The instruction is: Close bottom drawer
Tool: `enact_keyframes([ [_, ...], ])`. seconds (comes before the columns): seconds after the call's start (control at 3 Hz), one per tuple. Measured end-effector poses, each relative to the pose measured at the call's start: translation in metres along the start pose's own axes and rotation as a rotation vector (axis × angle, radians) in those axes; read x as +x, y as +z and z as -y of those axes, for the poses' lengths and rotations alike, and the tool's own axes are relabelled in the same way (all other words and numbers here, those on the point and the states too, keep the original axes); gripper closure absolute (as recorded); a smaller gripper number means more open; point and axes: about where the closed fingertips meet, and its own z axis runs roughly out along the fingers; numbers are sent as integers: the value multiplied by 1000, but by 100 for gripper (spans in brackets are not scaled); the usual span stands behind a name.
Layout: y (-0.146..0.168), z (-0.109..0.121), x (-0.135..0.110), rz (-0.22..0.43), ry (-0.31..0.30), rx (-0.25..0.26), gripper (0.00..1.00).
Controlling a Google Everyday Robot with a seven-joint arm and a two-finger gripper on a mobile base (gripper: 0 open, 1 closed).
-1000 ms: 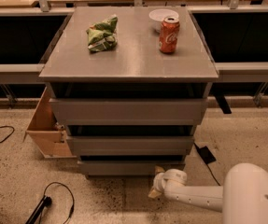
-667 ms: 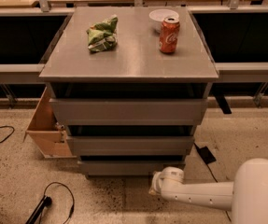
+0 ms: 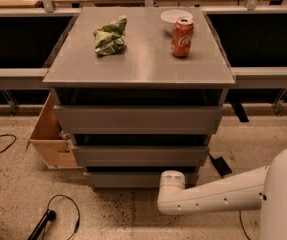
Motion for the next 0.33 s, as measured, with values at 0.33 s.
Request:
enact_keyframes([
  [0.33,-74,-31,3,-163,7,2,100],
])
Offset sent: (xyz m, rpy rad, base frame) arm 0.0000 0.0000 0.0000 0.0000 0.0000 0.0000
